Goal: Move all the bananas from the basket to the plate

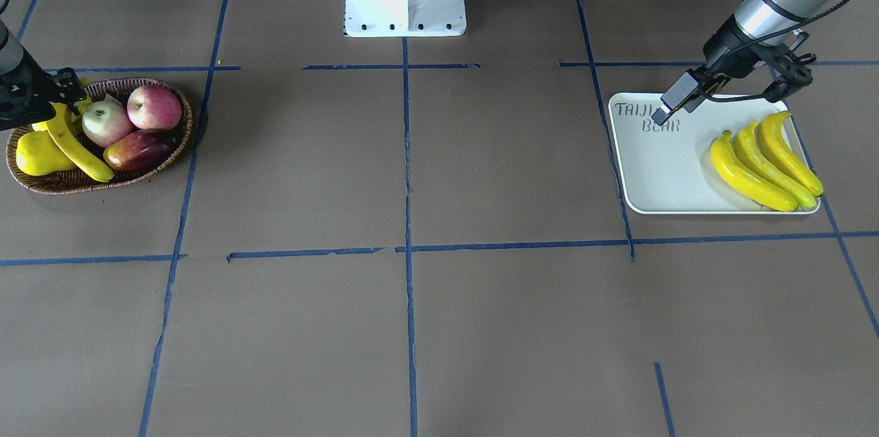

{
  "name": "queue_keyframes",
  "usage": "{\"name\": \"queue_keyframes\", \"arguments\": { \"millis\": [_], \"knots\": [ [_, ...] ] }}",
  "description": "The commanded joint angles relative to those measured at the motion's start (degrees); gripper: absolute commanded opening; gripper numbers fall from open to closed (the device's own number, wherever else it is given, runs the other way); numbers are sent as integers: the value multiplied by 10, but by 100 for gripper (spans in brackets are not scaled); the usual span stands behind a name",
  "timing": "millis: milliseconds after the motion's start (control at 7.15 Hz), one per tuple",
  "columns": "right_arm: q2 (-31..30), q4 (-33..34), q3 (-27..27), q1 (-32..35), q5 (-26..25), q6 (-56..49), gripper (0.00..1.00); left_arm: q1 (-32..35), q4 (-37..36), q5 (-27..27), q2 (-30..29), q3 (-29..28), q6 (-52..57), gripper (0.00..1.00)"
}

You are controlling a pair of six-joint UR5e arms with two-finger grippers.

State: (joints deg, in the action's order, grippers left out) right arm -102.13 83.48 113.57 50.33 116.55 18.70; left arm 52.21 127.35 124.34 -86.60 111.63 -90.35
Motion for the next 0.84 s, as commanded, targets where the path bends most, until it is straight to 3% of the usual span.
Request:
{"name": "queue_keyframes", "arguments": {
  "millis": [0, 699],
  "knots": [
    [0, -1, 1, -3, 9, 0, 57, 0, 0, 0, 0, 0, 0, 100],
    [0, -1, 1, -5, 10, -1, 44, 1, 0, 0, 0, 2, -1, 100]
  ]
}}
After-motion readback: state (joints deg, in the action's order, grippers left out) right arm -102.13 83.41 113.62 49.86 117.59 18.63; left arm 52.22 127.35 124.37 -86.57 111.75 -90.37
